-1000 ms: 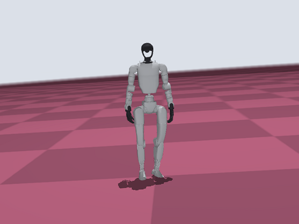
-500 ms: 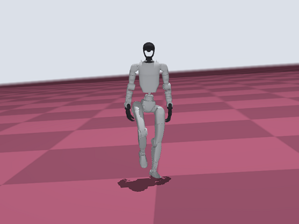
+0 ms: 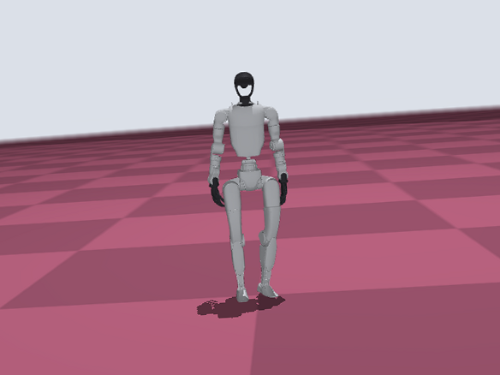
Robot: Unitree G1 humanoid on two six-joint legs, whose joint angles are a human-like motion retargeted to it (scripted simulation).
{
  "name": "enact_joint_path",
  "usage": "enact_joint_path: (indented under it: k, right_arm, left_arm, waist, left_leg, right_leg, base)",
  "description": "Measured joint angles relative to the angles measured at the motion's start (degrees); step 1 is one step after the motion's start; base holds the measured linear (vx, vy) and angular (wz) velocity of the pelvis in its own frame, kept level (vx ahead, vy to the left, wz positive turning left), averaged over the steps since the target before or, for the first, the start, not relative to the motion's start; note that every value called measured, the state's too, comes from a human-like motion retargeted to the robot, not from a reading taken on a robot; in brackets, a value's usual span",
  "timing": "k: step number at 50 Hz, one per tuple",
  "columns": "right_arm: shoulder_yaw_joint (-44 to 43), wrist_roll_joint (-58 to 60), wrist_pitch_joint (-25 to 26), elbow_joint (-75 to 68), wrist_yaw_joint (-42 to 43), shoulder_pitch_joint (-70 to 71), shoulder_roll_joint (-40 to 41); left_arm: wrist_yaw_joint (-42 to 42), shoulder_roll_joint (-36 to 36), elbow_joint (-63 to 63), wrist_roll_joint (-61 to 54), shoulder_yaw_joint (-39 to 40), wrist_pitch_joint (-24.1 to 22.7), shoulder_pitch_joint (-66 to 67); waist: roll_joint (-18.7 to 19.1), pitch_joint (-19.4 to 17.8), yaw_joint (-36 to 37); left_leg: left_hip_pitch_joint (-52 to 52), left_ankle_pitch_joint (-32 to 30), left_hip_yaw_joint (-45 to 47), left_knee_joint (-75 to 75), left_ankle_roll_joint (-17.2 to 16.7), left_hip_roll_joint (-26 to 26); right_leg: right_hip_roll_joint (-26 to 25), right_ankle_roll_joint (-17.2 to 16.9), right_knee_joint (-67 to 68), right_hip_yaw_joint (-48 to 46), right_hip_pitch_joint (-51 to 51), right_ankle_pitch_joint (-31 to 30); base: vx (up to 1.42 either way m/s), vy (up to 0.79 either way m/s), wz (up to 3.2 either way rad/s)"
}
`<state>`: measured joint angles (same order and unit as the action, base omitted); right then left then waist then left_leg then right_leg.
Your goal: In place motions
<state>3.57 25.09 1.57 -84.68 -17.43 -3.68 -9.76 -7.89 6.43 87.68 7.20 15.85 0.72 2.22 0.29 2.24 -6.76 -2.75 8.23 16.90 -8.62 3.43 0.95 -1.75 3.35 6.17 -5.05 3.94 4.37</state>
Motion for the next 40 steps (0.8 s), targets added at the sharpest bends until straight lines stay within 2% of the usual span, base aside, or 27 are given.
enact_joint_path:
  k: [6,10,13,15,17,19,23,25,27,30,34,37,40]
  right_arm:
    - [-0.1,-0.8,-0.6,0.8,-0.2,-0.5,0.3]
    - [0.6,-0.7,-0.2,-0.3,-0.5,0.2,0.1]
    - [0.8,-0.7,-0.2,0.2,-0.6,0.8,0.3]
    - [0.4,-1.0,-0.6,1.0,-0.6,0.8,0.3]
    - [0.4,-1.0,-1.0,1.7,-1.0,0.8,0.0]
    - [0.4,-0.2,-0.8,2.0,-1.0,1.0,-0.4]
    - [0.0,-0.3,-0.7,1.2,-0.1,1.9,-1.1]
    - [-0.3,-1.1,-0.7,1.0,-0.5,2.1,-1.3]
    - [-0.5,-1.3,-0.5,0.5,-0.7,2.2,-1.4]
    - [-0.6,-1.1,-0.3,-0.2,-0.3,2.4,-1.5]
    - [-0.5,-0.5,-0.4,-0.2,-0.4,2.0,-1.4]
    - [-0.2,-0.9,-0.5,-0.1,-0.4,2.0,-1.3]
    - [0.0,-0.6,-0.4,0.1,-0.6,2.4,-1.1]
  left_arm:
    - [0.3,0.0,-1.8,1.2,-0.8,-0.3,-0.2]
    - [0.3,0.1,-2.4,0.9,0.1,-0.3,0.2]
    - [0.3,0.5,-2.4,0.3,1.0,-0.2,0.0]
    - [0.4,0.9,-2.7,0.1,1.1,-0.1,-0.1]
    - [0.4,1.2,-3.0,-0.1,1.3,-0.1,0.0]
    - [0.3,1.1,-2.8,-0.2,2.0,0.0,0.2]
    - [-0.2,1.2,-2.8,-1.1,3.3,0.1,0.8]
    - [-0.4,1.4,-3.1,-0.9,3.6,0.2,1.1]
    - [-0.3,1.6,-3.2,-0.6,3.8,0.1,1.6]
    - [-0.5,1.6,-2.8,-0.6,4.1,0.2,2.6]
    - [-0.4,1.5,-1.7,-0.4,4.7,0.3,3.9]
    - [-0.4,1.6,-1.2,-0.2,4.8,0.4,4.2]
    - [-0.5,1.5,-1.2,-0.3,4.8,0.5,4.0]
  waist:
    - [0.4,1.0,-0.3]
    - [-0.2,1.4,0.5]
    - [-2.5,1.0,1.4]
    - [-4.2,0.3,1.1]
    - [-5.7,-0.2,1.8]
    - [-6.3,-0.4,3.1]
    - [-5.7,-0.5,3.5]
    - [-6.5,-1.0,5.4]
    - [-8.5,-1.3,7.9]
    - [-10.6,-1.8,10.6]
    - [-12.6,-1.5,11.7]
    - [-13.1,-2.2,12.6]
    - [-12.5,-2.9,13.1]
  left_leg:
    - [-0.1,0.0,-2.3,0.5,-1.6,-0.1]
    - [-3.2,-0.3,-1.5,-5.5,-1.7,0.1]
    - [-10.5,-6.9,1.3,-18.9,-1.2,-0.5]
    - [-15.7,-12.4,1.5,-28.9,0.4,-1.0]
    - [-22.1,-10.4,4.6,-41.6,3.7,-2.9]
    - [-29.4,-7.4,6.7,-53.9,5.3,-6.2]
    - [-47.0,-2.4,6.2,-77.3,9.4,-12.2]
    - [-55.2,-0.5,7.2,-87.1,11.3,-16.0]
    - [-62.3,0.7,8.0,-94.2,11.3,-18.9]
    - [-71.1,0.8,9.1,-99.3,11.2,-20.3]
    - [-77.0,2.0,9.2,-99.6,11.3,-20.6]
    - [-75.9,2.1,9.2,-97.7,11.3,-20.8]
    - [-70.2,1.7,9.7,-94.0,11.3,-20.5]
  right_leg:
    - [-0.6,1.1,-2.1,-1.3,-0.8,-0.6]
    - [0.1,1.4,-1.9,-0.6,-0.3,-0.6]
    - [2.4,1.5,-1.5,0.7,0.3,-1.0]
    - [4.4,1.6,-1.4,0.0,0.3,-1.1]
    - [5.8,2.1,-1.1,-0.4,0.4,-1.3]
    - [6.3,3.0,-0.7,0.4,1.2,-1.4]
    - [4.9,4.8,0.2,1.3,3.5,-1.5]
    - [4.4,5.7,0.7,2.4,4.2,-1.4]
    - [4.1,6.6,2.0,4.6,5.0,-1.0]
    - [3.3,8.2,4.4,7.6,6.3,-0.1]
    - [3.5,8.4,6.7,8.7,8.0,0.2]
    - [4.1,8.0,6.6,8.2,7.7,0.1]
    - [4.5,6.7,5.6,7.2,6.6,-0.1]
  base:
    - [0.05,0.06,0.36]
    - [0.03,0.08,0.01]
    - [-0.07,0.05,0.04]
    - [-0.09,0.04,0.49]
    - [-0.04,0.05,0.19]
    - [-0.05,0.05,-0.08]
    - [-0.07,-0.01,0.21]
    - [-0.07,-0.09,-0.33]
    - [-0.03,-0.10,-0.65]
    - [-0.03,0.03,-0.54]
    - [0.03,-0.01,-0.28]
    - [0.01,0.00,-0.25]
    - [-0.01,0.04,-0.19]
